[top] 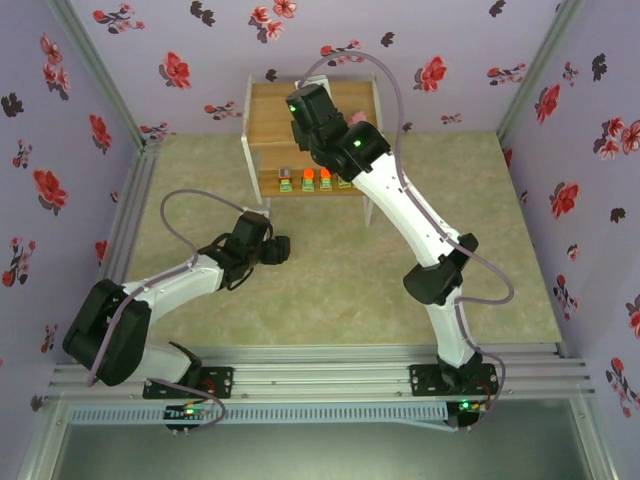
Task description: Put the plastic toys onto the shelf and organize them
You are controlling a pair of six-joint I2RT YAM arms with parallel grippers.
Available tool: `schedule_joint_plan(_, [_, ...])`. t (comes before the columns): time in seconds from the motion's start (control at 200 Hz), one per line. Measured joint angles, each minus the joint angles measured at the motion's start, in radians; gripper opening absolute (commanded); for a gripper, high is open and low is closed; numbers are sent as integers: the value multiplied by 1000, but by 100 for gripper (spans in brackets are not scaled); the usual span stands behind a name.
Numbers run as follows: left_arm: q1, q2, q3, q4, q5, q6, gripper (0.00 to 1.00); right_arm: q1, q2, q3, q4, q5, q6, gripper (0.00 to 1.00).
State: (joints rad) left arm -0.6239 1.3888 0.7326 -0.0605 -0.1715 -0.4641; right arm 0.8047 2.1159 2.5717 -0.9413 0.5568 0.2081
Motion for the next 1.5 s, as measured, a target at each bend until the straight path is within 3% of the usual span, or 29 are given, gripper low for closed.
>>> schedule_joint_plan(1.5, [0,-5,0,0,0,3,76,-1,-2,6,0,0,-26,20])
